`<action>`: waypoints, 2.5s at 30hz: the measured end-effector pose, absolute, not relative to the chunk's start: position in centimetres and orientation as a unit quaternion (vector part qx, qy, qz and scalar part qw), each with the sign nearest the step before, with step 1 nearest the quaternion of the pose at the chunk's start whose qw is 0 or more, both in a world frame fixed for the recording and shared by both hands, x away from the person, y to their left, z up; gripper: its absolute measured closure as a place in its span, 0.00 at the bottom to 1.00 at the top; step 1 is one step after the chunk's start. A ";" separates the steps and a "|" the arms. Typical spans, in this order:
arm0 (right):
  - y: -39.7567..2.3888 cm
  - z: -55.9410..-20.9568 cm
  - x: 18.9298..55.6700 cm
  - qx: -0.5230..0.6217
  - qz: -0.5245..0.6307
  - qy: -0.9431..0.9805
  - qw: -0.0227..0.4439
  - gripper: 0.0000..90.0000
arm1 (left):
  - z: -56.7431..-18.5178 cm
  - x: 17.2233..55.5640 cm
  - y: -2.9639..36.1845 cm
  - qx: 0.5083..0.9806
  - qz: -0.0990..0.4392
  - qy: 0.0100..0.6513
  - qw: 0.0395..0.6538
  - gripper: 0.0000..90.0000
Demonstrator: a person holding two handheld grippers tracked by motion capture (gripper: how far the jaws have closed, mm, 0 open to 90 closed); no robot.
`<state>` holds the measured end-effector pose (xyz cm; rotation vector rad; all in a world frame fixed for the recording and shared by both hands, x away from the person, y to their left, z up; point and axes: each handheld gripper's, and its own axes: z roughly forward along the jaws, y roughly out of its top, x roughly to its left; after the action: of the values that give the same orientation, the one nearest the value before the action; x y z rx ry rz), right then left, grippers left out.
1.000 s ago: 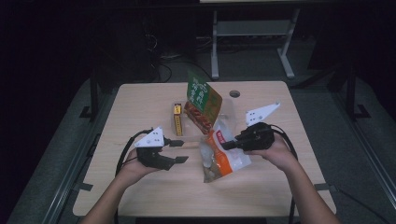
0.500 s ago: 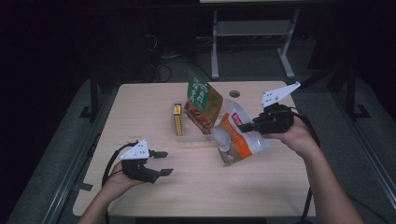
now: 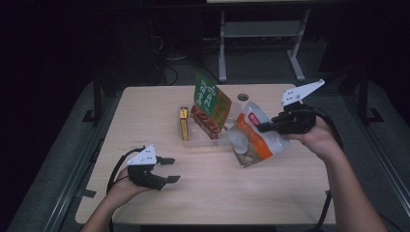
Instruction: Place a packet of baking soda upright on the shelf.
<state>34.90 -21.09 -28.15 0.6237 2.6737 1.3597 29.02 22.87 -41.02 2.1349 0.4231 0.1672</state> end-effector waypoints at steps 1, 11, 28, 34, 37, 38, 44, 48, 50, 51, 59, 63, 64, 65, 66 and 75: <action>-21.1 -28.0 34.8 0.202 0.442 0.873 0.044 1.00 | -41.0 29.0 22.8 0.869 0.066 0.172 0.460 0.39; -21.8 -27.7 34.8 0.208 0.443 0.871 0.050 1.00 | -41.4 29.1 22.4 0.872 0.058 0.167 0.456 0.39; -19.3 -26.0 39.7 0.222 0.407 0.882 0.080 1.00 | -41.8 29.6 21.6 0.884 0.050 0.146 0.442 0.39; -18.1 -25.3 41.9 0.231 0.396 0.884 0.090 1.00 | -42.0 29.5 21.3 0.882 0.046 0.150 0.444 0.39; -17.3 -24.8 43.3 0.229 0.387 0.888 0.092 1.00 | -42.1 29.5 21.3 0.884 0.046 0.149 0.441 0.39; -17.3 -24.8 43.3 0.229 0.387 0.888 0.092 1.00 | -42.1 29.6 21.3 0.885 0.044 0.148 0.440 0.39; -15.6 -24.5 45.1 0.228 0.363 0.898 0.103 1.00 | -42.2 29.5 21.1 0.886 0.044 0.146 0.438 0.39; -15.0 -24.7 45.8 0.228 0.353 0.901 0.103 1.00 | -42.3 29.5 21.1 0.886 0.045 0.145 0.439 0.39; -14.8 -24.9 46.2 0.232 0.351 0.902 0.095 1.00 | -42.4 29.5 21.0 0.886 0.043 0.145 0.438 0.39; -14.6 -25.3 46.6 0.231 0.346 0.904 0.097 1.00 | -42.4 29.5 21.0 0.888 0.042 0.144 0.435 0.39; -14.2 -27.7 47.7 0.249 0.330 0.907 0.082 1.00 | -42.5 29.5 20.9 0.891 0.041 0.142 0.430 0.39; -14.3 -28.8 48.3 0.259 0.331 0.904 0.074 1.00 | -42.6 29.5 20.8 0.891 0.040 0.143 0.429 0.39; -14.2 -29.5 48.6 0.264 0.330 0.904 0.070 1.00 | -42.7 29.5 20.8 0.891 0.039 0.143 0.428 0.39; -14.2 -29.8 48.7 0.268 0.330 0.903 0.067 1.00 | -42.7 29.5 20.8 0.891 0.039 0.143 0.428 0.39; -14.2 -29.8 48.7 0.268 0.330 0.903 0.067 1.00 | -42.7 29.5 20.8 0.892 0.039 0.143 0.428 0.39; -14.7 -30.3 48.9 0.290 0.357 0.886 0.058 0.88 | -43.0 29.3 20.3 0.899 0.037 0.132 0.415 0.39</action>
<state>48.95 -14.71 -30.33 0.8787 2.6851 1.0811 29.33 20.34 -42.95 2.2587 0.3313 0.0935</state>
